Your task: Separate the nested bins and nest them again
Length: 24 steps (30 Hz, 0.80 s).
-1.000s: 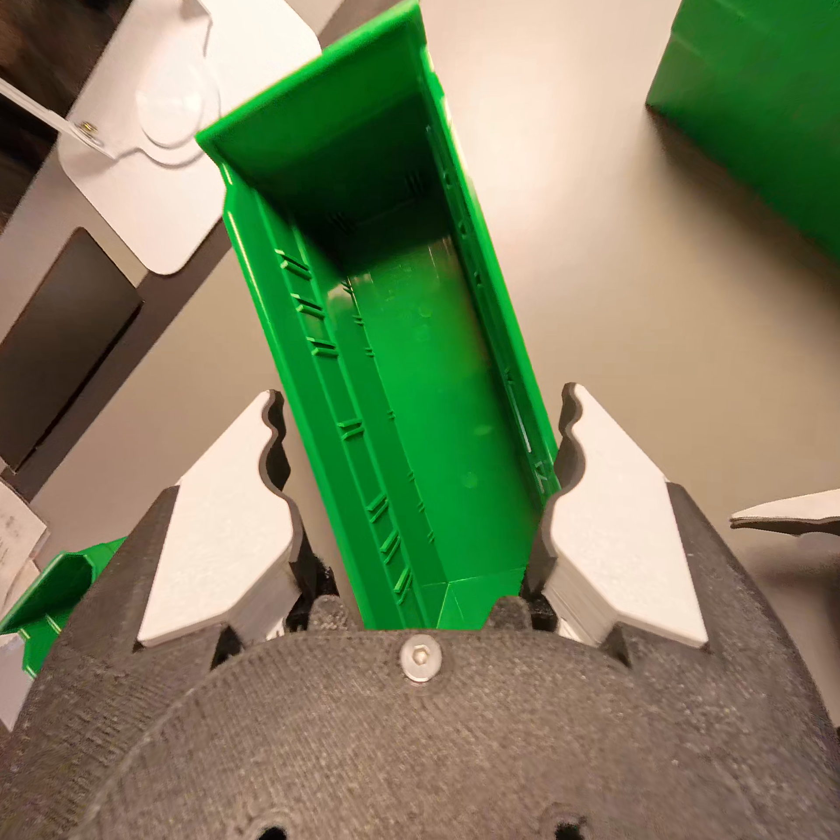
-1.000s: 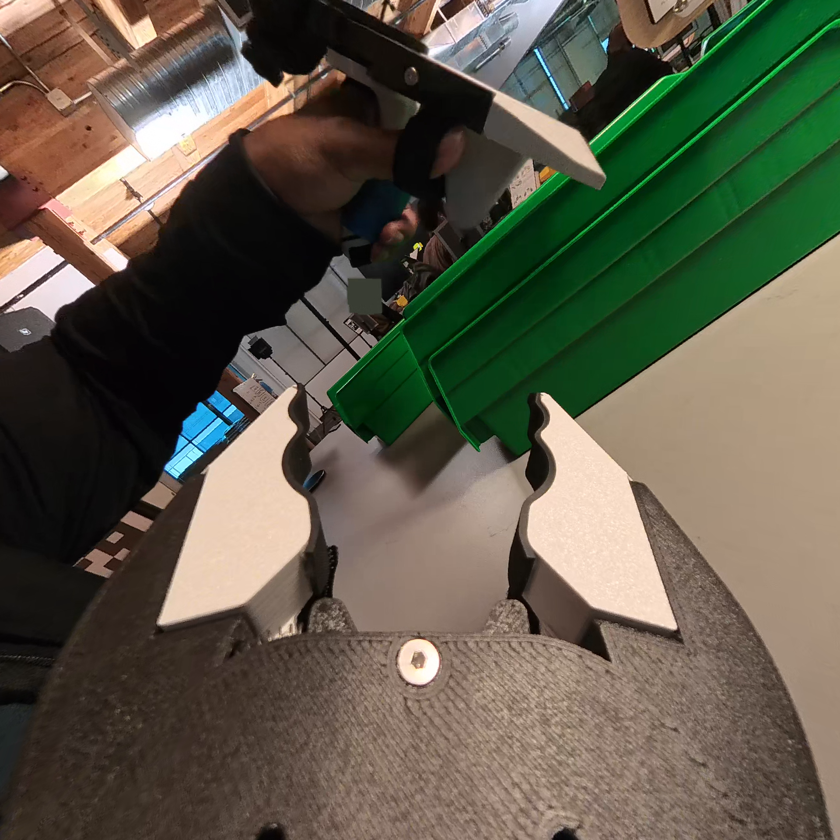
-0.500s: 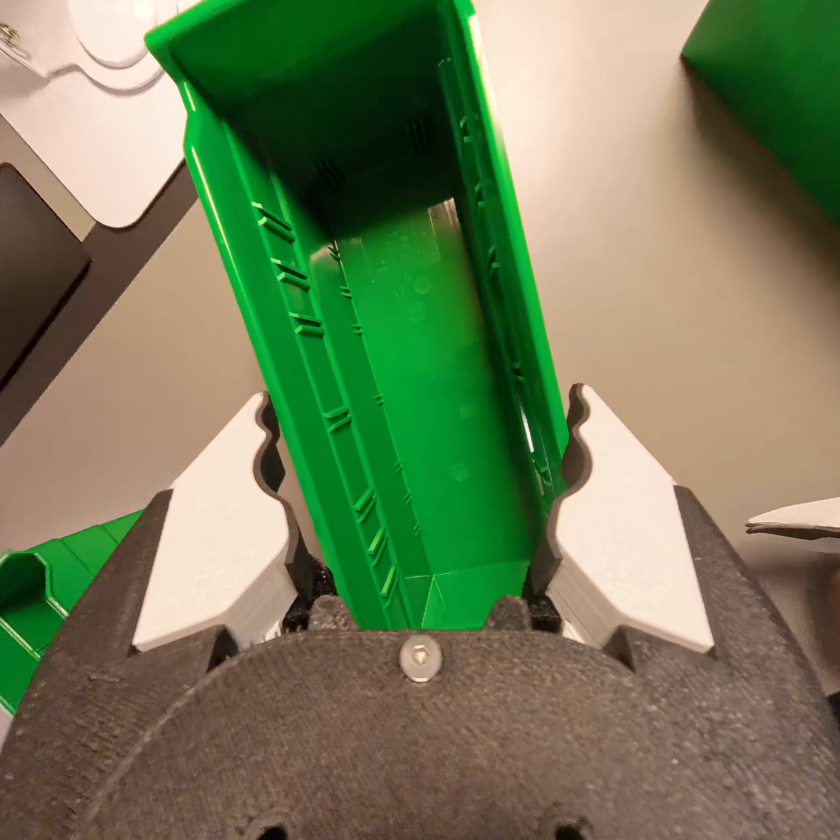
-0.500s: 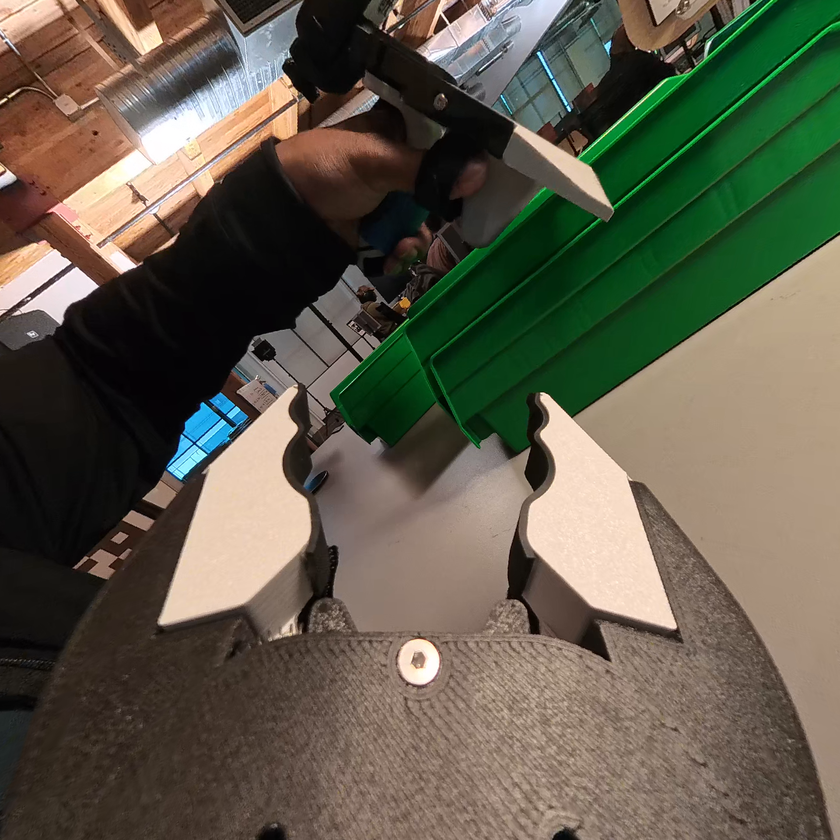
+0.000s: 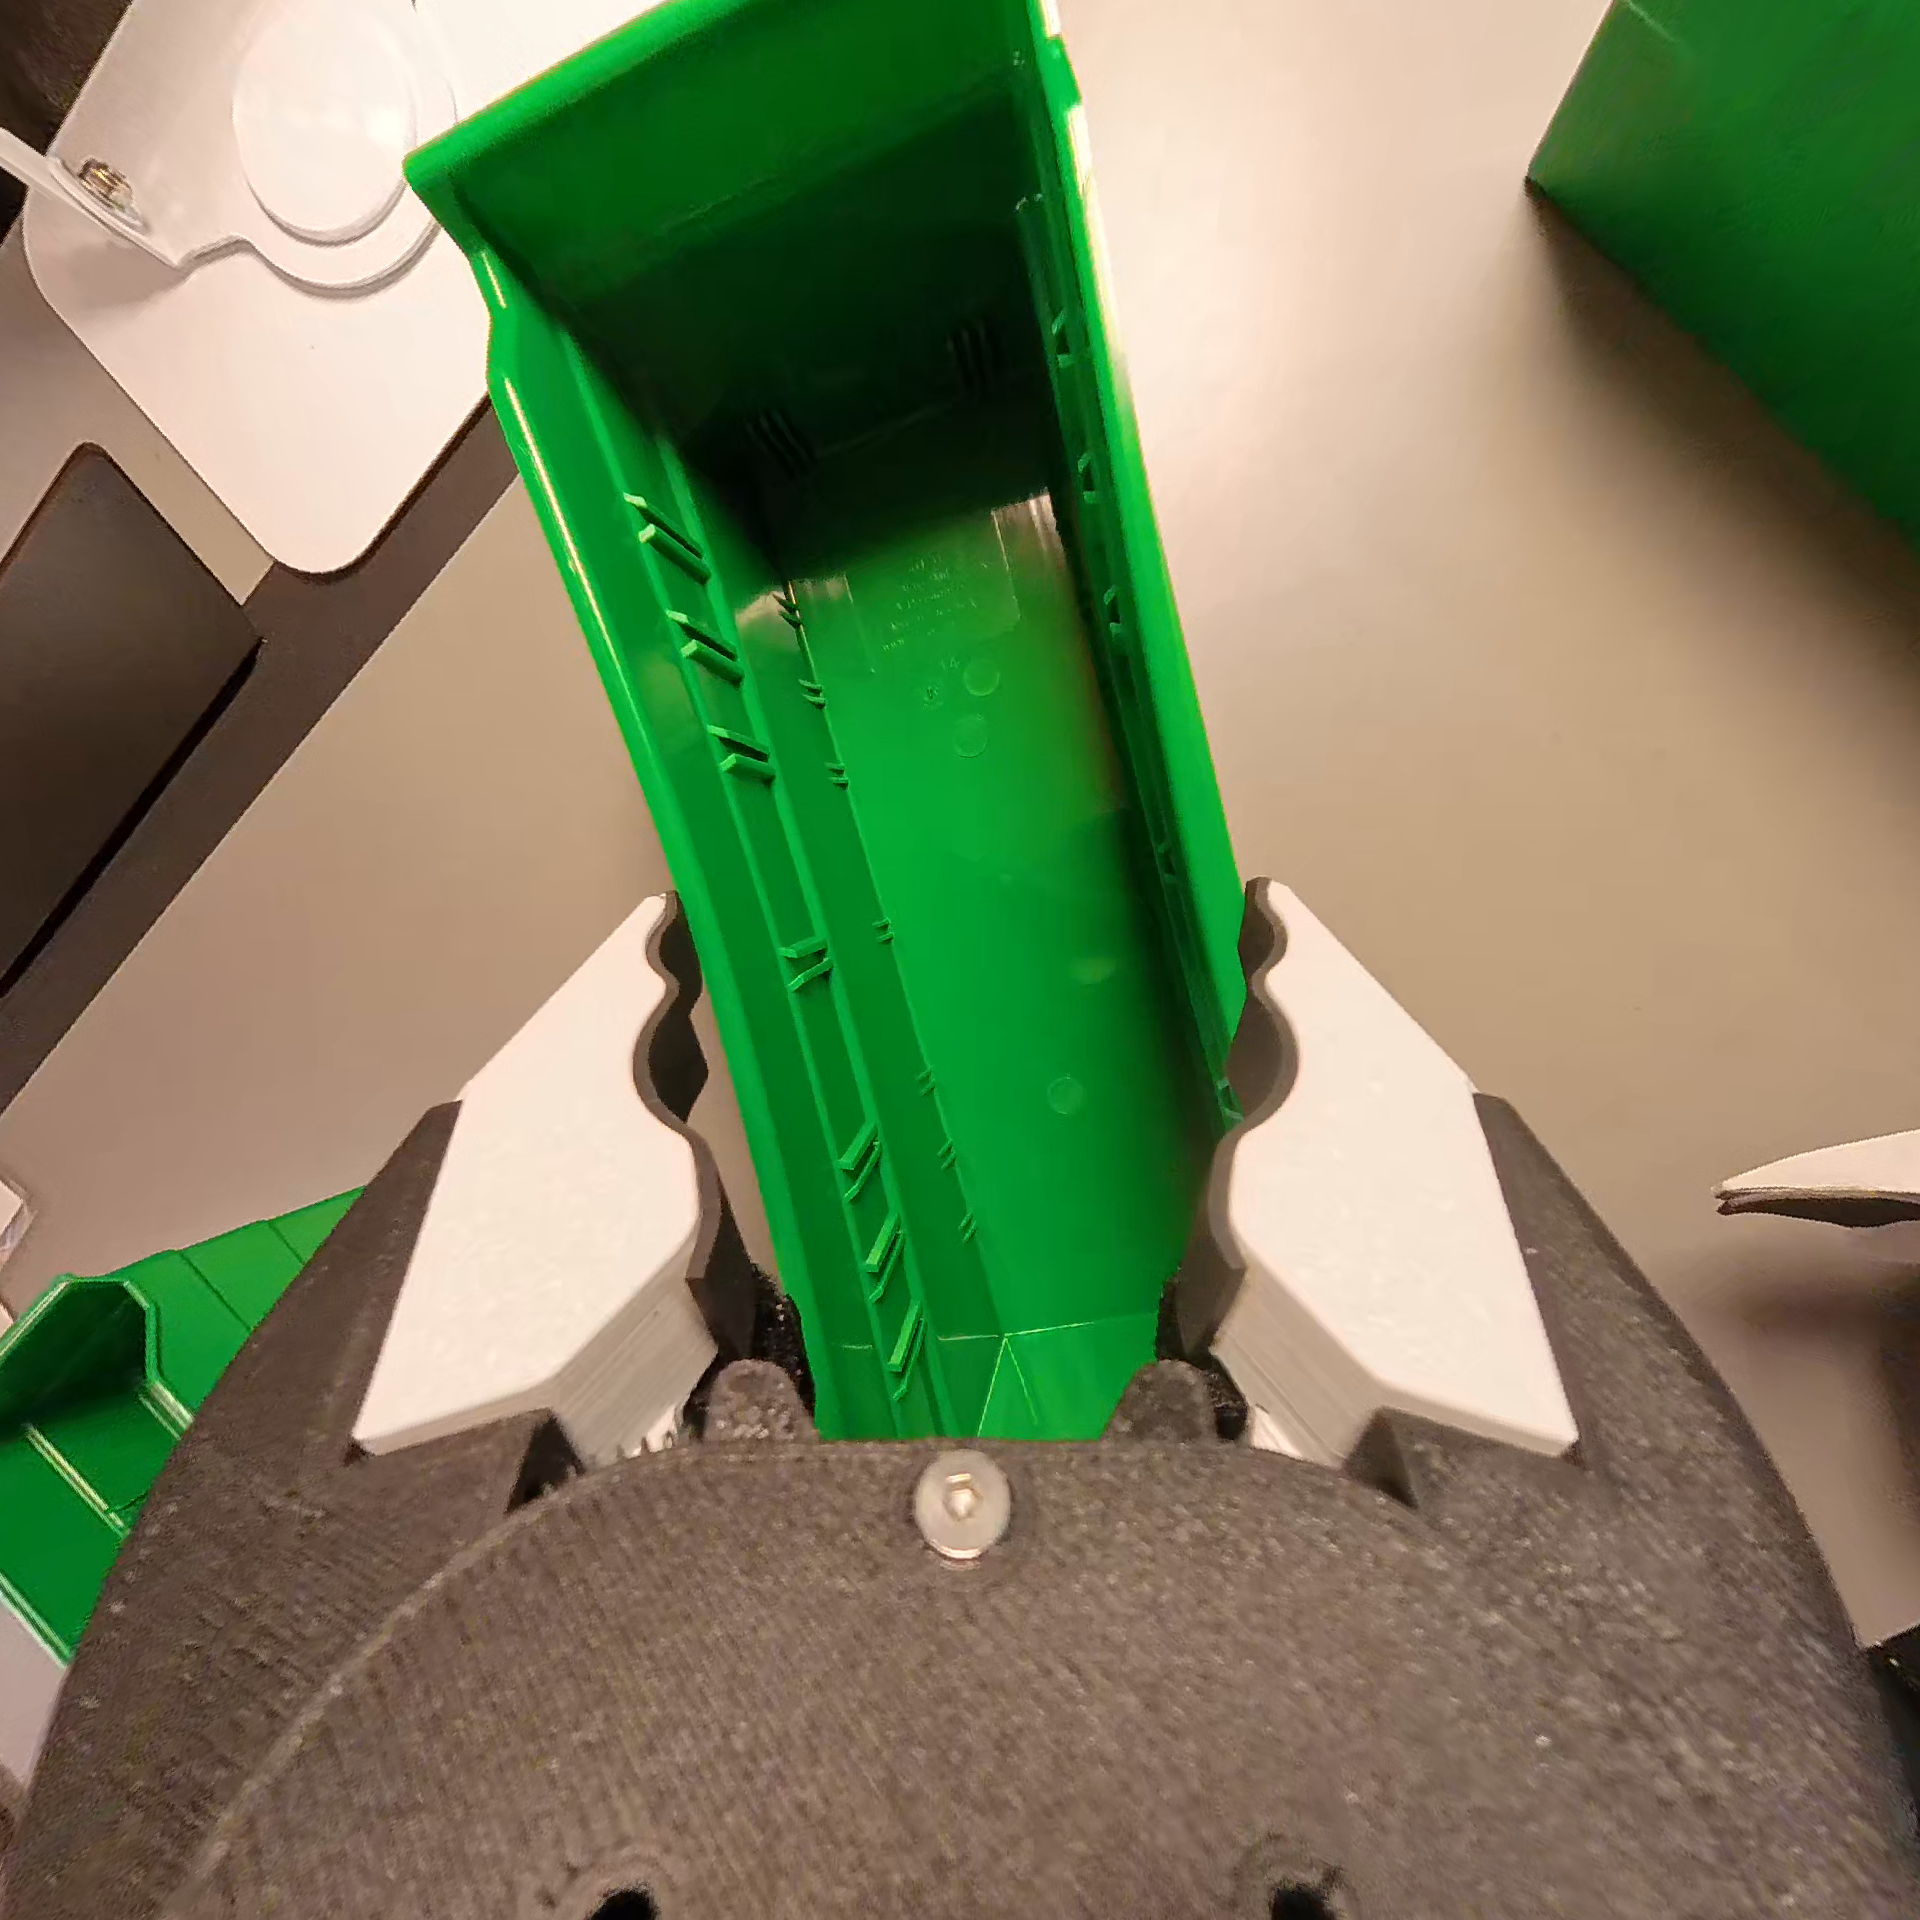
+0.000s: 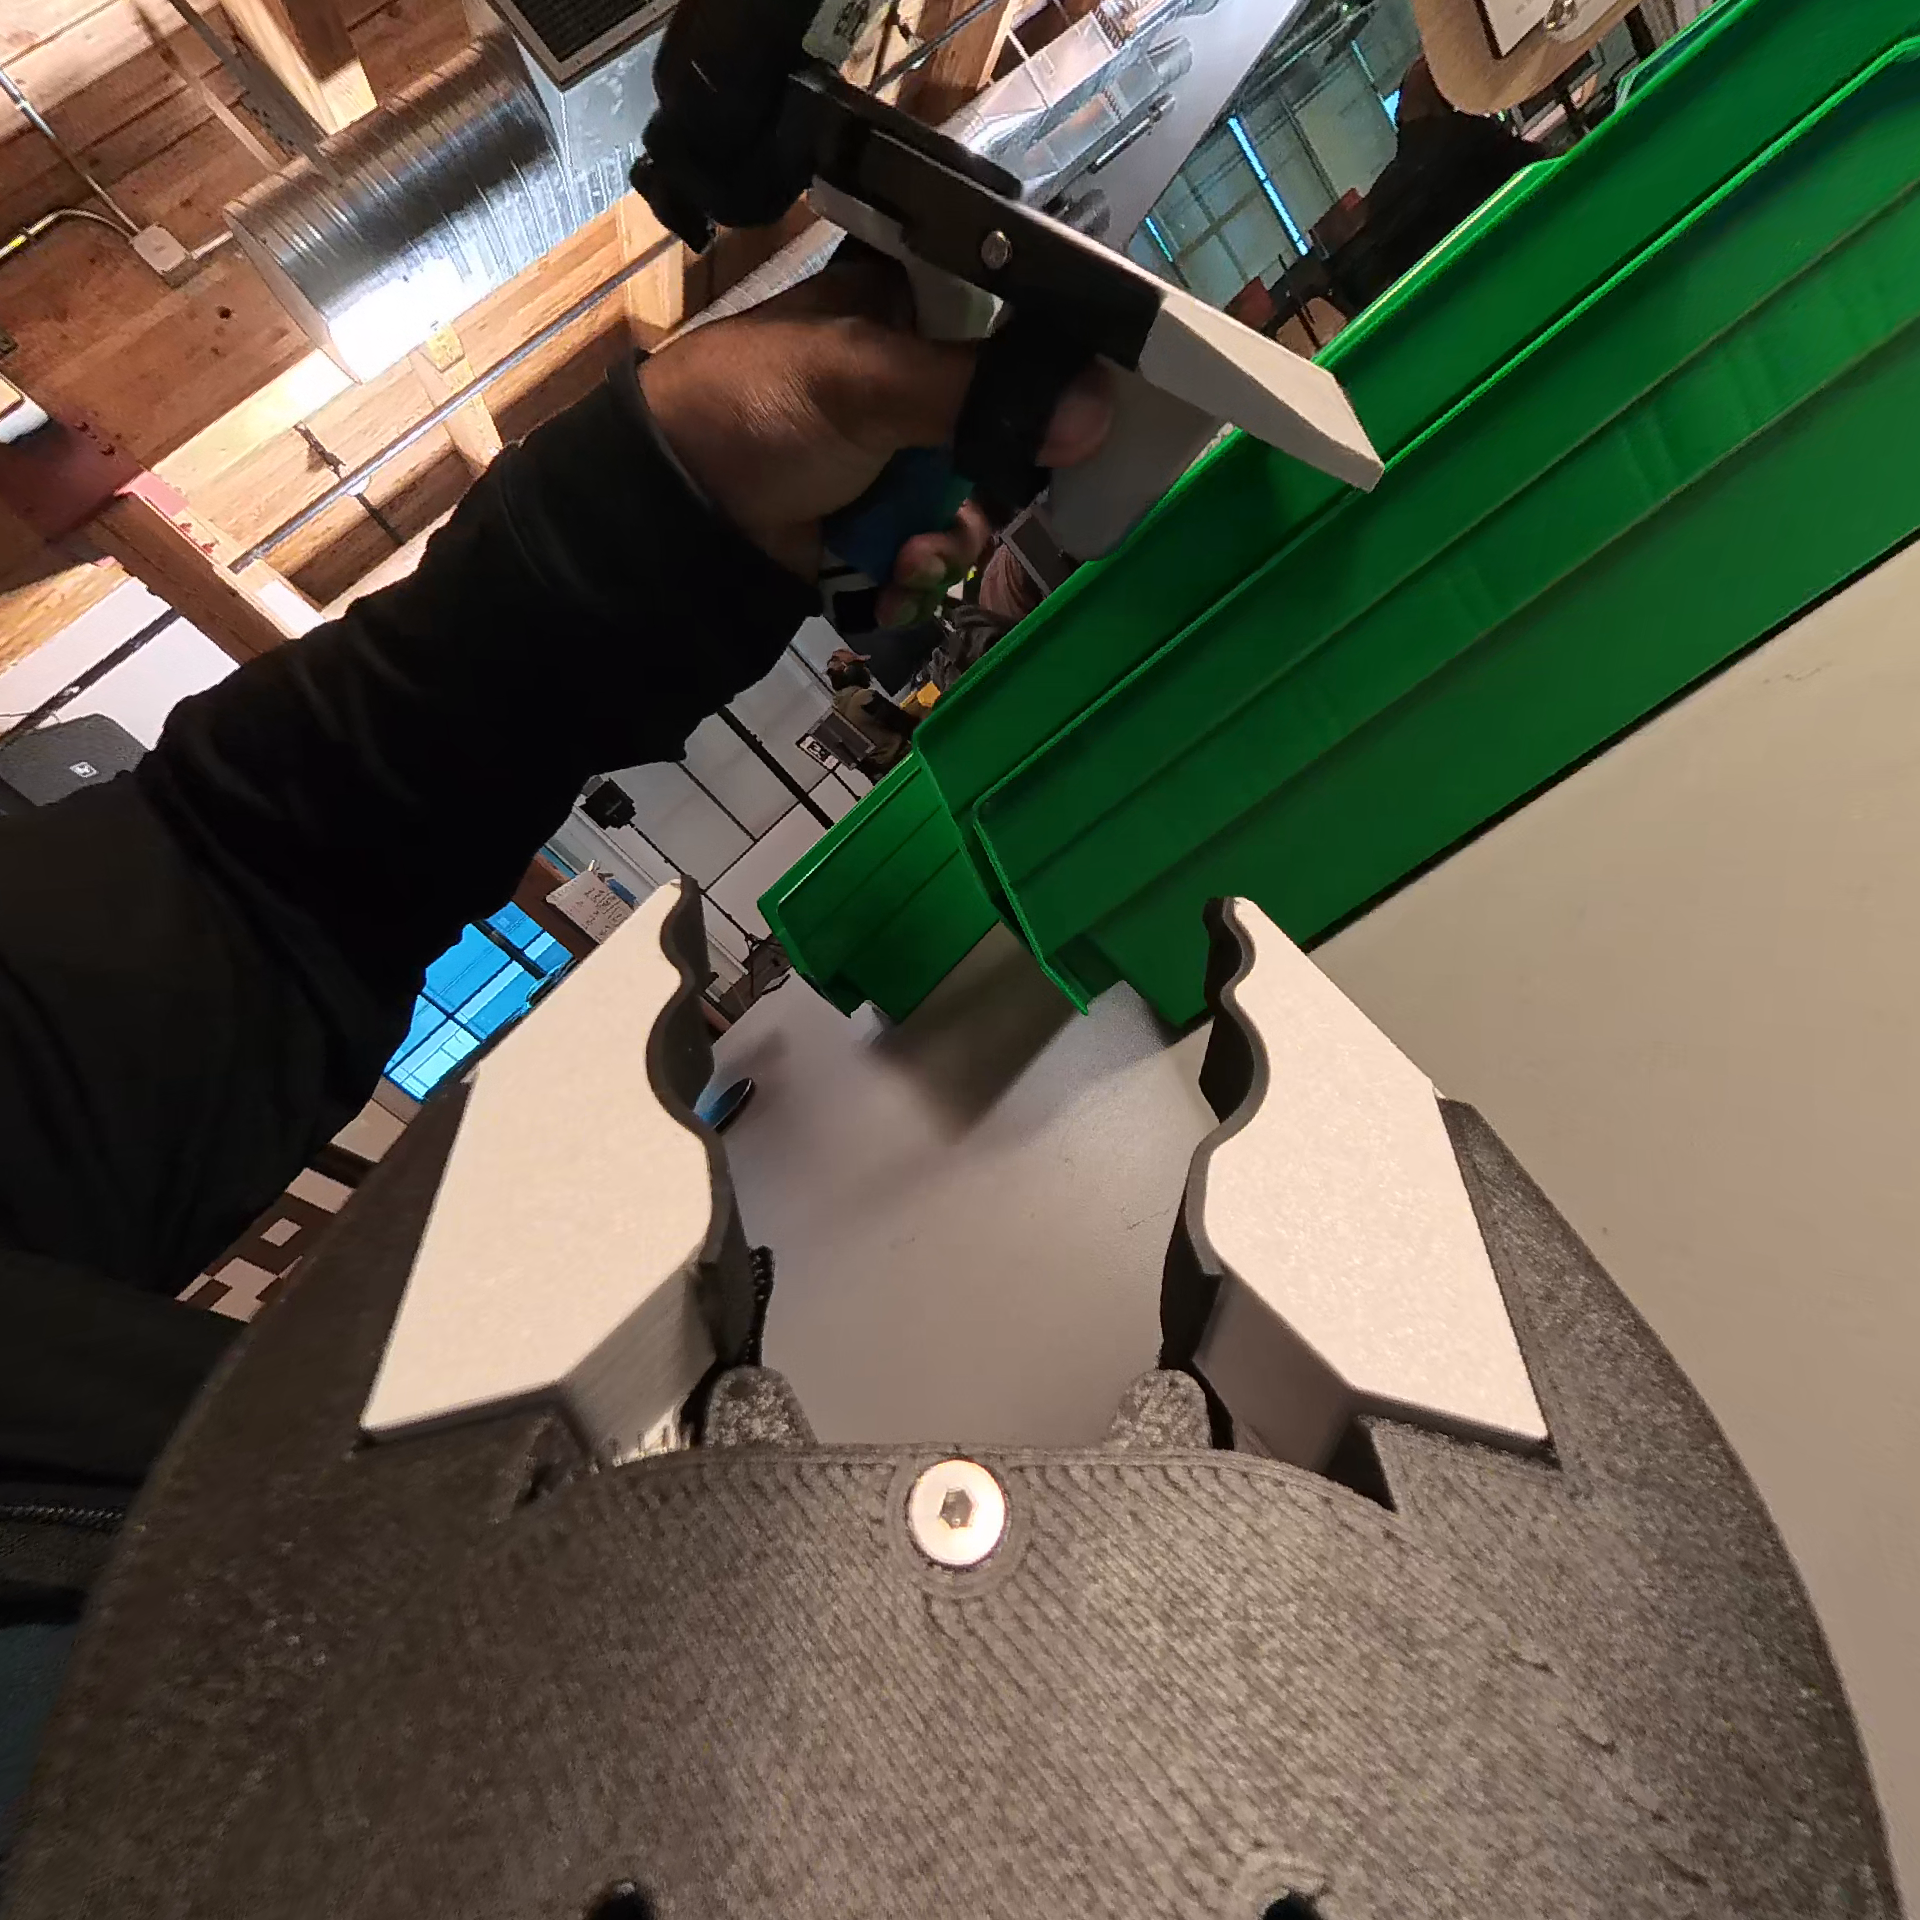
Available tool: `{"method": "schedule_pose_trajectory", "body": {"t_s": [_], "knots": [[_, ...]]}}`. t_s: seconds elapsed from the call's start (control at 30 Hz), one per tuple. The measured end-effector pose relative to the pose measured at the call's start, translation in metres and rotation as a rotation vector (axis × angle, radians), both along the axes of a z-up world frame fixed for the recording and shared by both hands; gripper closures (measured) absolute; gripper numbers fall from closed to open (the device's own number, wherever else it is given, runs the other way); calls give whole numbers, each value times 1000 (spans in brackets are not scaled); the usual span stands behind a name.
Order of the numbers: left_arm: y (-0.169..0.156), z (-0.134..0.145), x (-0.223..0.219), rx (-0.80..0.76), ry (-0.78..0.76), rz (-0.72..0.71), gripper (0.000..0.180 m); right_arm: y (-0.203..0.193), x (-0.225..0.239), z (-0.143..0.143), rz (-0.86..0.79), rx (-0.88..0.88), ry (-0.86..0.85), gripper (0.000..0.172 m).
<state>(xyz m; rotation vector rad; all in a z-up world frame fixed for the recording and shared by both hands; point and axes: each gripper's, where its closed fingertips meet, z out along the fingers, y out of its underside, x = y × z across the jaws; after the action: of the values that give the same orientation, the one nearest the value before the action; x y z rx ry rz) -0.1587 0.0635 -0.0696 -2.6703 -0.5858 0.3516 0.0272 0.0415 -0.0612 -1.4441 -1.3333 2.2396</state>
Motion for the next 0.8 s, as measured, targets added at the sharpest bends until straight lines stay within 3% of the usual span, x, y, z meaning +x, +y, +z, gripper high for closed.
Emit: {"method": "schedule_pose_trajectory", "body": {"t_s": [0.37, 0.8], "knots": [[8, 21, 9, 44, -13, -22, 77, 0, 0, 0, 1, 3, 1, 74], [18, 21, 30, 54, -42, -47, 77, -8, 0, -4, 10, 58, -4, 74]]}}
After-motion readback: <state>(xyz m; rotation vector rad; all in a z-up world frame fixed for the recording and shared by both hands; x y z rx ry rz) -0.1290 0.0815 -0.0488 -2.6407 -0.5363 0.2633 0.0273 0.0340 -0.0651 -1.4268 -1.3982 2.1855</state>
